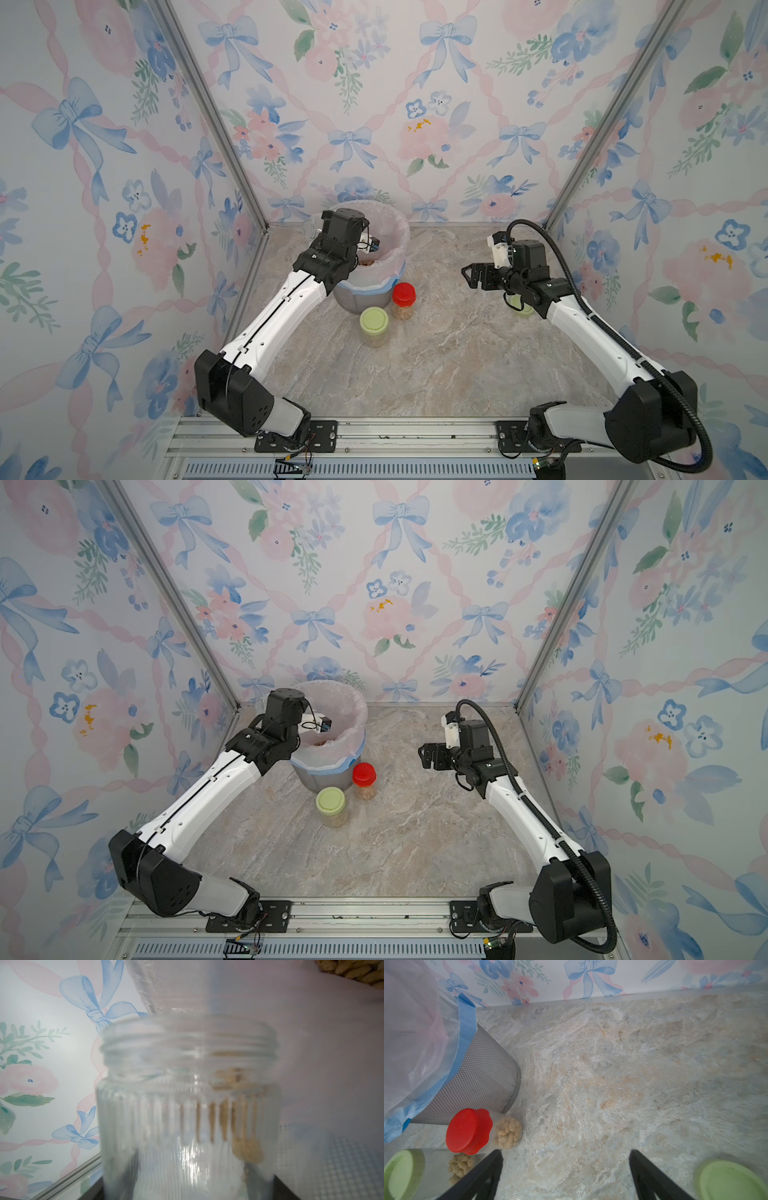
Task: Empty moldy peanuts from jars
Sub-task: Pour the moldy peanuts from the jar into the trash bin, then move the trash bin to the center of the board.
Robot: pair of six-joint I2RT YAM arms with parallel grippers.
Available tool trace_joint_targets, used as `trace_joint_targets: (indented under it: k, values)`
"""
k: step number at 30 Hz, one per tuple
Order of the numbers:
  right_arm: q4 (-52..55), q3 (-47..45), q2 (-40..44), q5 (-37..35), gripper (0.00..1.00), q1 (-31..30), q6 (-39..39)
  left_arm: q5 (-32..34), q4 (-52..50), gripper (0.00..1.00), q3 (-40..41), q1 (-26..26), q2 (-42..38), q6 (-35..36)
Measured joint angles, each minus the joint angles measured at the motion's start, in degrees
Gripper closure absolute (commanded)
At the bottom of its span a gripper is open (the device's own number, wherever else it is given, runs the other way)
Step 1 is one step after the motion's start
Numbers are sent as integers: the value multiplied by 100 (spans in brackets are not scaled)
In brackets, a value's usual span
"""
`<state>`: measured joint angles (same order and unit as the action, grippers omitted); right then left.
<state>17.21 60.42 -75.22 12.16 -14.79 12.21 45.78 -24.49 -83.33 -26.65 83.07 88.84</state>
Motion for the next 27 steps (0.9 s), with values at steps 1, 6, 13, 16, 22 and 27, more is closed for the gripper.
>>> trace_joint_targets:
  k: [1,6,13,16,22,27]
  values:
    - [-85,15,-52,39,3,-7,68,-9,4,100,11,9,0,11]
    - [-476,306,-649,195,3,-111,404,-46,83,100,376,59,-74,11]
    - [-938,1292,-1843,330,3,-442,719,-83,85,100,501,133,-190,35]
    - [-1113,1735,-2319,378,3,-595,802,-105,79,100,413,133,-179,76]
    - [-1193,2385,-3095,422,4,-798,868,-114,55,100,236,120,-114,116]
    - [-1193,2726,-3547,426,4,-929,883,-122,28,100,236,129,-111,118]
